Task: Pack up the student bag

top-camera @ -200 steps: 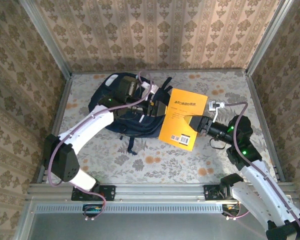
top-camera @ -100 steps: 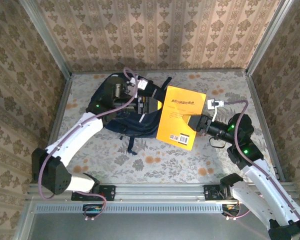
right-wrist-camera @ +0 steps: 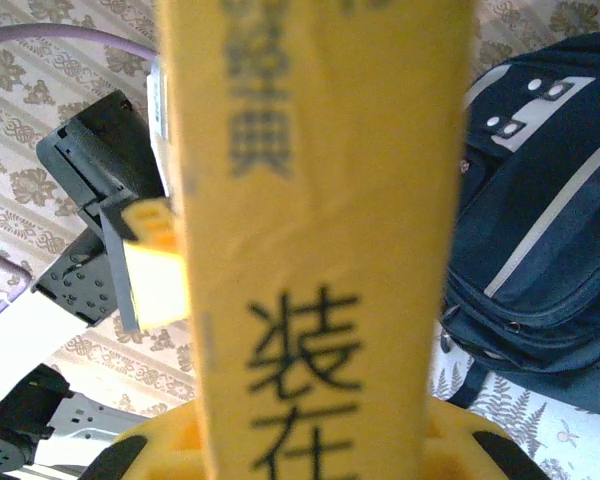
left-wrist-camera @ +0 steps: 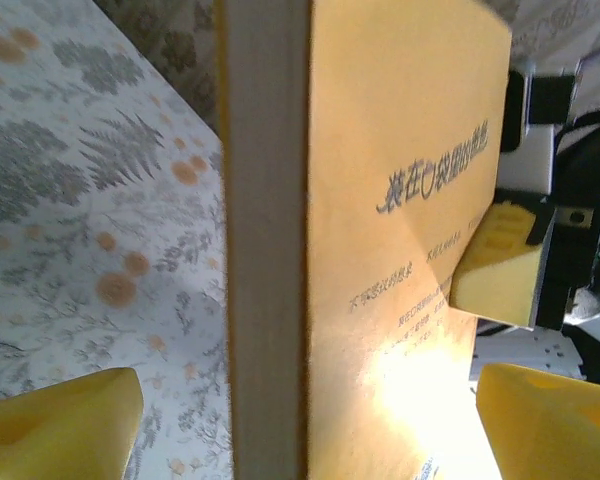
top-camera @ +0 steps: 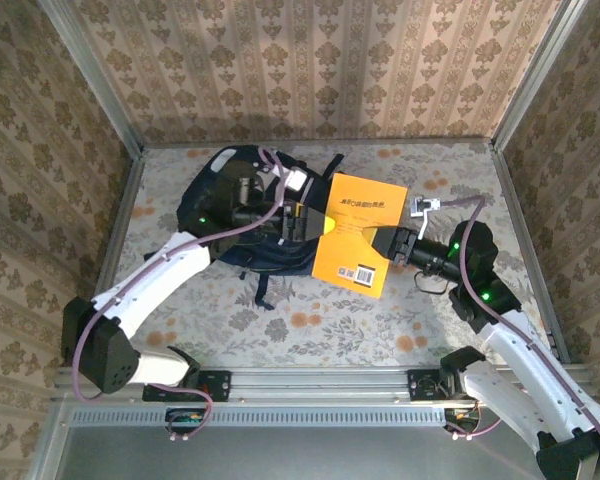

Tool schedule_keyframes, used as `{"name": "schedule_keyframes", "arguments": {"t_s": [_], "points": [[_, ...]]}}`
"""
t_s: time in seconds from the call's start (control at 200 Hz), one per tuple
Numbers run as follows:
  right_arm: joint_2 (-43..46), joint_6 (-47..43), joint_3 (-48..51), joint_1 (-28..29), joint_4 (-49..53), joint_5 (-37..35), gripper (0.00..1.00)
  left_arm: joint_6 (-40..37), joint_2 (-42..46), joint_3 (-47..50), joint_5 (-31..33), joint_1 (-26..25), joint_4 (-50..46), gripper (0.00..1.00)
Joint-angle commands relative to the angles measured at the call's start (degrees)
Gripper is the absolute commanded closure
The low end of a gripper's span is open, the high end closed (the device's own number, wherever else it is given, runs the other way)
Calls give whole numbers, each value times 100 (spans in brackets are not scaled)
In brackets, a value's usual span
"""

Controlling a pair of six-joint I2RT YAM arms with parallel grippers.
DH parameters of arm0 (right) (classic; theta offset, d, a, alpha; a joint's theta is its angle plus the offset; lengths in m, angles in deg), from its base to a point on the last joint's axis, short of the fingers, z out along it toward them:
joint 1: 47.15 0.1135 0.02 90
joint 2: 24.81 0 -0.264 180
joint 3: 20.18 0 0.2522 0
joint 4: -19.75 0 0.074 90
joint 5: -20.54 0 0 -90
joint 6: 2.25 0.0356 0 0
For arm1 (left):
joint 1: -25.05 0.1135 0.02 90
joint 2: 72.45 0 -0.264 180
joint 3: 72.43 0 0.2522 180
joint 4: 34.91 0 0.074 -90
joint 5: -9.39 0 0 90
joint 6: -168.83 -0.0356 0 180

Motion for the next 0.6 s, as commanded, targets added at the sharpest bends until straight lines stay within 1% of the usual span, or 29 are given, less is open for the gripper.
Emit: {"name": "schedule_keyframes", "arguments": {"t_s": [0.0, 0.06, 0.18, 0.305, 0.345, 0.41, 0.51, 0.595], "points": [[98, 197, -253, 86, -794, 265, 100, -139, -174, 52, -47, -13, 155, 11], [133, 228, -294, 116, -856, 308, 100, -11, -271, 89, -83, 35, 278, 11], [160, 357, -291, 144, -971, 376, 100, 542, -384, 214, -402, 55, 994, 10], [165, 354, -251, 143, -935, 350, 100, 1456, -479, 396, -1002, 4, 2325, 10], [161, 328, -246, 149, -907, 326, 100, 1642, -483, 408, -1130, -24, 2592, 10], [172, 285, -242, 143, -864, 304, 100, 1727, -441, 404, -1258, -59, 2694, 11], [179, -8, -313, 135, -505, 232, 100, 1736, -333, 418, -1384, -74, 2728, 13], [120, -134, -344, 113, -357, 327, 100, 1778, -289, 429, -1518, -71, 2796, 19]]}}
